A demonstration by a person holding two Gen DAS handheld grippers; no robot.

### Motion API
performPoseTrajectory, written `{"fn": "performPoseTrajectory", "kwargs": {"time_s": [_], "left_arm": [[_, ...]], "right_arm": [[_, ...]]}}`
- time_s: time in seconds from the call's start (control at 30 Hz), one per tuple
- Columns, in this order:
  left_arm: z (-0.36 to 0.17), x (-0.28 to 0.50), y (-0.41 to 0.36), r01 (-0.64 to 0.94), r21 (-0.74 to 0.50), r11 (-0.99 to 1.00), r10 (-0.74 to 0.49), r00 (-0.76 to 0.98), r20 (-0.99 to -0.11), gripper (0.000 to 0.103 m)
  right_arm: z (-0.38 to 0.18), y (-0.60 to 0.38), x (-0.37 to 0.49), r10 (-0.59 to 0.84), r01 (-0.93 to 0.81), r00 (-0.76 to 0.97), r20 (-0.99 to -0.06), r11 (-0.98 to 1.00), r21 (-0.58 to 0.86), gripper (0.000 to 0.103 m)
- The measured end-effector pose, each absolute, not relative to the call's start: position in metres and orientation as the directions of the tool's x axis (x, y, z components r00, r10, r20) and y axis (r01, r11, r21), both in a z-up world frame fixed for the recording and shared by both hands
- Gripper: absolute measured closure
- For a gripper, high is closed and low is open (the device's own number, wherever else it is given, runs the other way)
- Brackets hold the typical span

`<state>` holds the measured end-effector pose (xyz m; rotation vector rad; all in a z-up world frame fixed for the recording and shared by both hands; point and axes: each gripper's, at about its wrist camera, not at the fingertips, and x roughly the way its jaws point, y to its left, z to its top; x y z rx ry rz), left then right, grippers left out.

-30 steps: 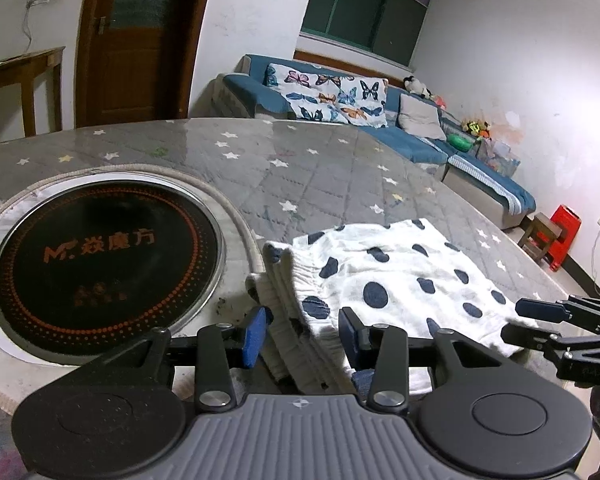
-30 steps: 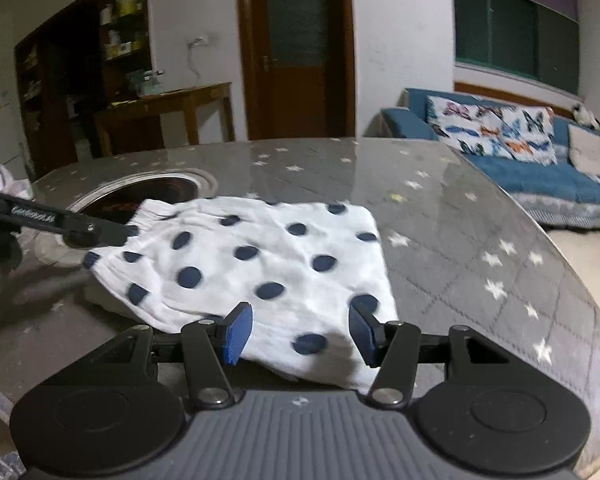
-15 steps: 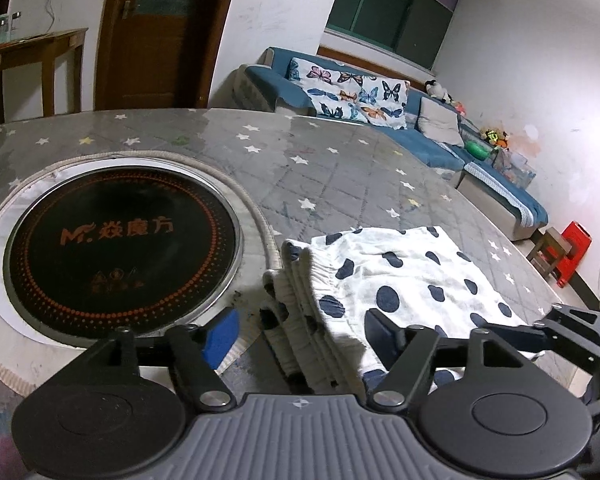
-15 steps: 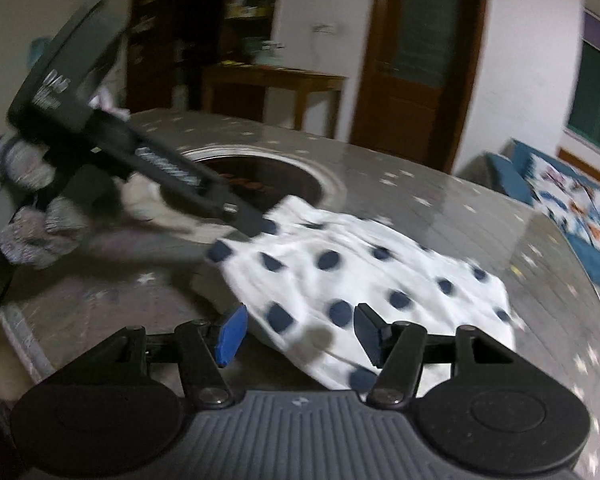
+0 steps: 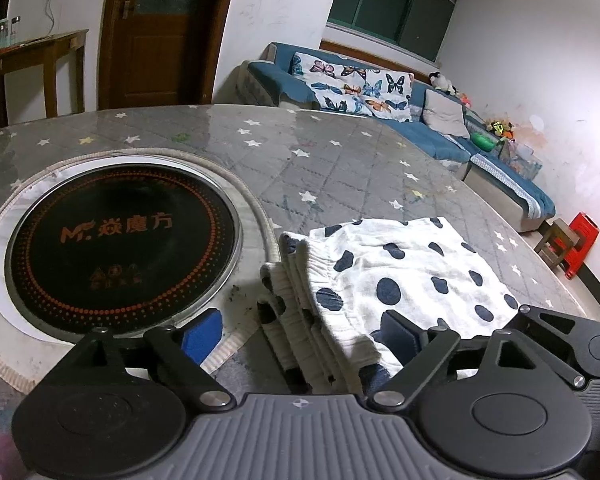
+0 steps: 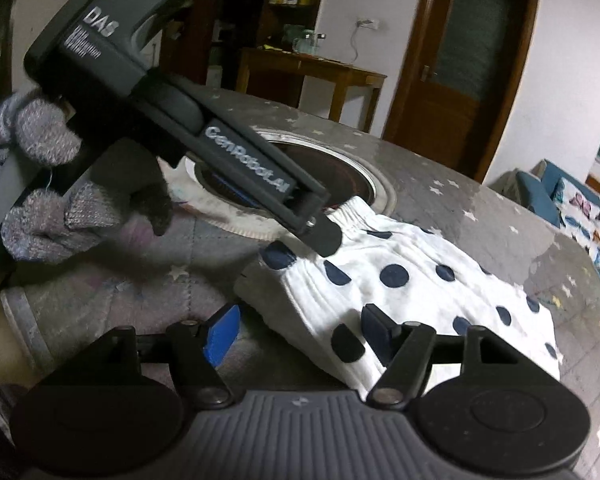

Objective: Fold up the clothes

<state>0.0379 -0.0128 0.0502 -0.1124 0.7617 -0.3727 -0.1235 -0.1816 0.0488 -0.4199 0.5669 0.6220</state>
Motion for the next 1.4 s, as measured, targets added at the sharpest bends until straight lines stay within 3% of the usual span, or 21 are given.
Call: {"fn": "performPoseTrajectory", "kwargs": {"time_s": [0.3,0.63,0.73,1.03,1.33,1.4], "left_arm": [[0.049,0.041,-0.008,0.254,-0.275,0.927,-0.374,0.646,-0.665,0.007],[0.041,0.051,0.012,0.158,-0.406,0.9,-0.413,0.608,-0.679,0.005],[0.038,0.053,0.016,0.132,-0.458,0.879,-0.44,0.592,-0.675,0.005],[0.029,0.06,0.025,0.014,-0.653,0.758,-0.55,0.551,-0.628,0.005],[0.022,0.07,0.017,-0.056,-0.72,0.692,-0.595,0.521,-0.612,0.006],[0.021,0.073,0.015,-0.069,-0.732,0.678,-0.604,0.515,-0.608,0.011]], "right_arm": [[0.039,-0.154,-0.129,0.367,-0.672,0.69,-0.623,0.644,-0.365,0.041],[0.044,-0.154,-0.131,0.381,-0.68,0.691,-0.614,0.631,-0.373,0.07],[0.051,-0.156,-0.133,0.396,-0.677,0.693,-0.602,0.646,-0.353,0.074],[0.069,-0.173,-0.12,0.441,-0.662,0.687,-0.577,0.708,-0.248,0.078],[0.072,-0.18,-0.113,0.465,-0.655,0.692,-0.552,0.726,-0.208,0.08],[0.074,-0.181,-0.113,0.471,-0.654,0.694,-0.545,0.729,-0.203,0.08]]}}
